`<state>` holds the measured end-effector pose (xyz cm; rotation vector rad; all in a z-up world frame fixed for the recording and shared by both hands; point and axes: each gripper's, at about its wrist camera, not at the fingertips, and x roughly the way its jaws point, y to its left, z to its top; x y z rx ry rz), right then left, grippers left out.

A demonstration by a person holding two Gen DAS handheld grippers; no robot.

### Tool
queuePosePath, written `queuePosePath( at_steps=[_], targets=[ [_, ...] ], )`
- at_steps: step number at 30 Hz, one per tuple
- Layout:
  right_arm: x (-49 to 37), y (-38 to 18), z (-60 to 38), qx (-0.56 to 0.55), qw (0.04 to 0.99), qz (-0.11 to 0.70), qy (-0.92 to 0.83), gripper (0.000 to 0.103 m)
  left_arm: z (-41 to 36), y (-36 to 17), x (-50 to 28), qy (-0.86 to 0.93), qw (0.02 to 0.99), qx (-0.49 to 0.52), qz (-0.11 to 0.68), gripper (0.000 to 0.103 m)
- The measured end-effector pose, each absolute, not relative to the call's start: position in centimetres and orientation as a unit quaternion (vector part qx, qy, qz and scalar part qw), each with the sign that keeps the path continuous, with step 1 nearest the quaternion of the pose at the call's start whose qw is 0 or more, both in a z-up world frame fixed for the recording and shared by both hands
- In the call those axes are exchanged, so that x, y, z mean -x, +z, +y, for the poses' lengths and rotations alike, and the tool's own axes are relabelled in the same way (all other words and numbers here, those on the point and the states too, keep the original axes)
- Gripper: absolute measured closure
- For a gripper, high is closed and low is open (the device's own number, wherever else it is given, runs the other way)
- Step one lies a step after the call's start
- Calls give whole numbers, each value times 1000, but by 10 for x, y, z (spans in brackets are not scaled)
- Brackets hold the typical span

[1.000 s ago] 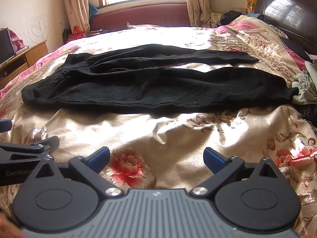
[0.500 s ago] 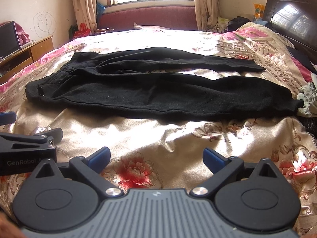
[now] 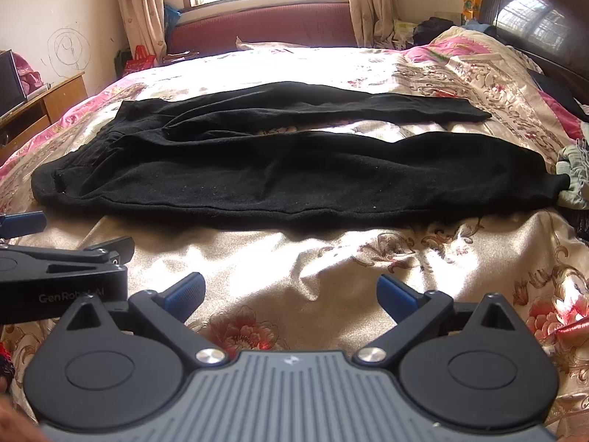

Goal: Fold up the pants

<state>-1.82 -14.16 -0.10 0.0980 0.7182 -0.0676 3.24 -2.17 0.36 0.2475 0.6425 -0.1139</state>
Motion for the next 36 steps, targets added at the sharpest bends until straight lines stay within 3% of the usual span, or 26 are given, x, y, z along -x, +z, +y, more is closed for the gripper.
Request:
queuePosePath(
  at_steps=[21,30,36],
  targets=[
    [-25,3,-143,-48,930,363,-8,4,-18,15,-70,-75,938,-141,307,0],
    [-116,29,-133,12,934,350,74,4,1,35,-147,-127,936,-167,281,0],
    [-216,46,-124,61,922,365,118,10,30,38,-218,-143,930,-207,268,0]
  ],
)
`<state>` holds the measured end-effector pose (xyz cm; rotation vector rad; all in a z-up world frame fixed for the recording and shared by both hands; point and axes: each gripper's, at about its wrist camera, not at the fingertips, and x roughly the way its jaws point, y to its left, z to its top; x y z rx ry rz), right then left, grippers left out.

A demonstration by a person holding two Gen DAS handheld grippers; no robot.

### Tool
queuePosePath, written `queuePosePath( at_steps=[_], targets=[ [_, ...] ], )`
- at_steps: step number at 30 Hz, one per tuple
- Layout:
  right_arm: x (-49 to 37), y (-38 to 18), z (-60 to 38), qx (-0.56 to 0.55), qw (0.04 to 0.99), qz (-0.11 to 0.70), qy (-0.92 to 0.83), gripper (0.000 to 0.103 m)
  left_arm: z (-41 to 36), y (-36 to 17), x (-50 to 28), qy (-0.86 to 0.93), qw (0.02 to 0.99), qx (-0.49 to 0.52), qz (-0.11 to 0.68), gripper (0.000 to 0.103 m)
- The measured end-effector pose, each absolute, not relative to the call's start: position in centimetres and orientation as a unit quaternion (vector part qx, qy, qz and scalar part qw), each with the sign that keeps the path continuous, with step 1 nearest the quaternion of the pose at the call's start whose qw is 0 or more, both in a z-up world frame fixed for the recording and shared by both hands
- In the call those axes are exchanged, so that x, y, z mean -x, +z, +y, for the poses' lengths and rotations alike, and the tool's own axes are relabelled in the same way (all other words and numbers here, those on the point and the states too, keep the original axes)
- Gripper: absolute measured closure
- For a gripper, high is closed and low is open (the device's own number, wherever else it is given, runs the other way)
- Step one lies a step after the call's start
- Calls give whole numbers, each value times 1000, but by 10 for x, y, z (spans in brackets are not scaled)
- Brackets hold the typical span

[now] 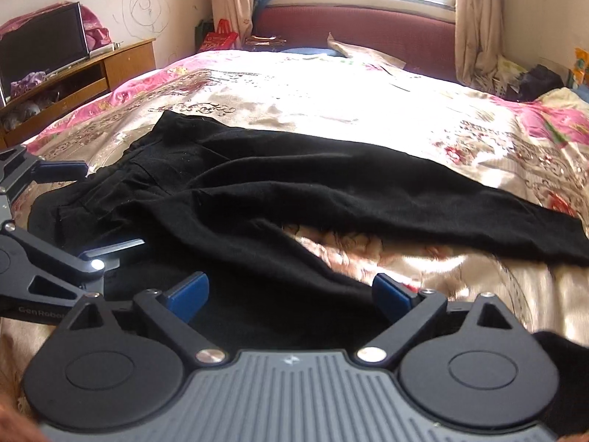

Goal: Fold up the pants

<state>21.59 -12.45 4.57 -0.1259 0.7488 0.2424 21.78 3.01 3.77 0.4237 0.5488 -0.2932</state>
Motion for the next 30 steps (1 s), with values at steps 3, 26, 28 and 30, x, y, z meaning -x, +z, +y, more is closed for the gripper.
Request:
queuePosePath(
  at_steps=[3,26,28,30],
  targets=[
    [-271,54,-119,100,916,361,144,12,53,40,-261,-145,926,-220,271,0],
    [-509,8,-87,251,807,486,222,31,115,31,-482,-235,851,-283,375,0],
    [-516,0,-87,264,796,495,228,31,116,24,-497,-242,841,-286,391,0],
    [-525,-7,-90,261,788,507,232,31,117,16,-510,-247,832,-283,409,0]
  ],
)
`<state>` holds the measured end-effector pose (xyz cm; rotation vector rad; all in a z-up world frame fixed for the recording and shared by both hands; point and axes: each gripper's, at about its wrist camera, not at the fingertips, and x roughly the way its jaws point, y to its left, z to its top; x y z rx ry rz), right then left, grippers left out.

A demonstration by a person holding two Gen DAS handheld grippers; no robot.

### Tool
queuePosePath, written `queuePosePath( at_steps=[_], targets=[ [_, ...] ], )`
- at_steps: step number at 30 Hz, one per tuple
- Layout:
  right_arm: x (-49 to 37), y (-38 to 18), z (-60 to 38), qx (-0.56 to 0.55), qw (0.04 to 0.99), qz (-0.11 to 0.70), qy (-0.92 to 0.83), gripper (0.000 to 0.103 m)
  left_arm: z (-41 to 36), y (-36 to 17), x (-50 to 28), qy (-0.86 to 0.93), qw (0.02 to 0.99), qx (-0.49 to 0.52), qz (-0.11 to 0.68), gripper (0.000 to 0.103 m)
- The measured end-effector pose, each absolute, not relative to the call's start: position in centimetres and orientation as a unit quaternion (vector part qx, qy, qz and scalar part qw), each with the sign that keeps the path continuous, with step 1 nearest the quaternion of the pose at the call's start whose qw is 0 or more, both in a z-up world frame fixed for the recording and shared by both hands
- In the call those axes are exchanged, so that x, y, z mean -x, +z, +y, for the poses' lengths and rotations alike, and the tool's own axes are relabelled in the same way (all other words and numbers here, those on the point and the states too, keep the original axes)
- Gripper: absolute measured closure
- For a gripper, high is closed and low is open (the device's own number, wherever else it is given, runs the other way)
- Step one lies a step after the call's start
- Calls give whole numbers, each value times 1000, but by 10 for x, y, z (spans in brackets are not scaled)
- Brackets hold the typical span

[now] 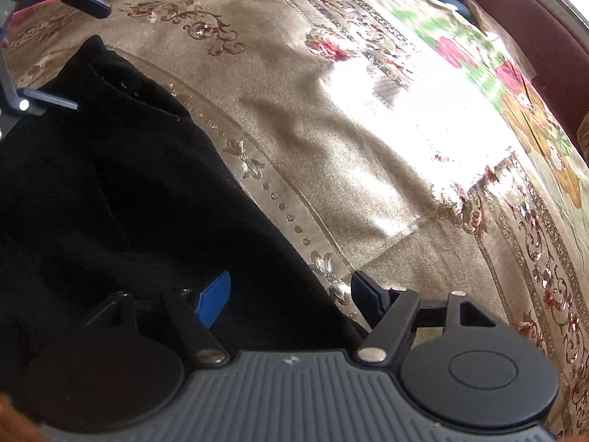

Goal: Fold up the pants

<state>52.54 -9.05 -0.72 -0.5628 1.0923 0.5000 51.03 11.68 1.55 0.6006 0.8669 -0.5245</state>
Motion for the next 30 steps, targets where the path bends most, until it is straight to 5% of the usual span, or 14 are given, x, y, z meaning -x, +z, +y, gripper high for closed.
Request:
queuePosePath(
  at_steps=[9,12,13,14,17,22,30],
  targets=[
    [-539,-30,-100,238,775,532,246,19,109,-24,-532,-255,797,-289,465,0],
    [-528,-23,-100,228,776,533,249,43,108,-22,-525,-254,801,-288,460,10],
    [-524,-21,-98,225,774,536,250,65,108,-19,-523,-257,801,-288,458,22],
    [-520,-18,-95,230,775,535,246,75,107,-17,-521,-258,801,-286,459,37],
    [-505,-11,-85,268,779,519,228,89,104,-10,-515,-245,802,-299,455,72],
    [-477,32,-100,241,807,490,226,98,112,19,-490,-236,821,-302,422,73],
    [-341,111,-107,209,814,477,256,97,153,93,-370,-274,856,-209,386,73]
  ],
)
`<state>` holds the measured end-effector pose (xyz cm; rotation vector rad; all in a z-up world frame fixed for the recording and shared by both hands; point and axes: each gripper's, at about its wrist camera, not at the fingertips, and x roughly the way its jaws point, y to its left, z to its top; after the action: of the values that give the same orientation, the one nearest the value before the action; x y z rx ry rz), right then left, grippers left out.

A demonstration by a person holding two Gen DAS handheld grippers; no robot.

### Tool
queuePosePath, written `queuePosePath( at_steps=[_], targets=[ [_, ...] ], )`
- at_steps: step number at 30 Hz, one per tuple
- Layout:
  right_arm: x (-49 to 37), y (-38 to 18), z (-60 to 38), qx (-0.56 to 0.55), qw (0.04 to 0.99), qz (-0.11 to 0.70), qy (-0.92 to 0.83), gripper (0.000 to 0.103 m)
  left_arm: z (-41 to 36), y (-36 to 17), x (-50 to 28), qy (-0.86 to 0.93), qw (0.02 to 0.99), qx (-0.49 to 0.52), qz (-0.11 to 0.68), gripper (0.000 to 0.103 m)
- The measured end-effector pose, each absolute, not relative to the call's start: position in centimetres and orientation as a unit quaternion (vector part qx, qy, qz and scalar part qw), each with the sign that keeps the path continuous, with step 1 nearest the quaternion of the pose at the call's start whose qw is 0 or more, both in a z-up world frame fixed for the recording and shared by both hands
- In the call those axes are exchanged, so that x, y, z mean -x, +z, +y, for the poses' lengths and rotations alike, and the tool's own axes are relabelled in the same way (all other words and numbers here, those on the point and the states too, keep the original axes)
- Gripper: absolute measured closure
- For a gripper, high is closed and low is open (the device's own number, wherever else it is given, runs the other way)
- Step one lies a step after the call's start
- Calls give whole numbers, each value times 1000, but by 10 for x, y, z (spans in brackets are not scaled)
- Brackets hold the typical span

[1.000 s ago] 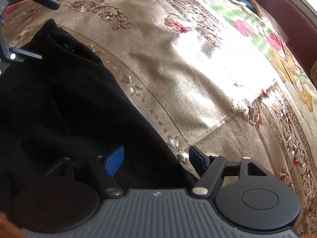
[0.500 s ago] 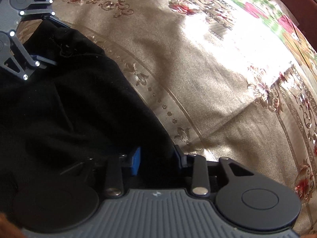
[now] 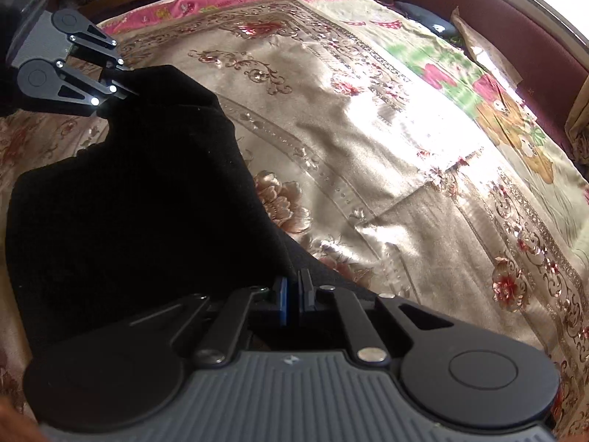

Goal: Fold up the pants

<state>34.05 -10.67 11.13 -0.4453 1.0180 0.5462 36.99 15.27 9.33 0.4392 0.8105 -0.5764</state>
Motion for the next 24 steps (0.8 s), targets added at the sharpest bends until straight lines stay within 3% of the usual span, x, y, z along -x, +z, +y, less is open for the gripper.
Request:
queuePosePath(
  at_steps=[4,10,14,21,24],
  targets=[
    [-267,111,-106,151,792,525,271,97,161,87,-293,-289,840,-201,412,72],
    [-198,30,-76,77,743,595,297,97,173,28,-231,-229,828,-229,457,72],
    [-187,4,-56,119,744,587,297,95,172,19,-222,-210,839,-238,442,71],
    [-173,27,-46,121,762,557,308,95,177,41,-211,-168,870,-271,376,71],
    [-167,18,-35,137,764,547,314,95,186,27,-198,-131,867,-310,369,67]
  ],
)
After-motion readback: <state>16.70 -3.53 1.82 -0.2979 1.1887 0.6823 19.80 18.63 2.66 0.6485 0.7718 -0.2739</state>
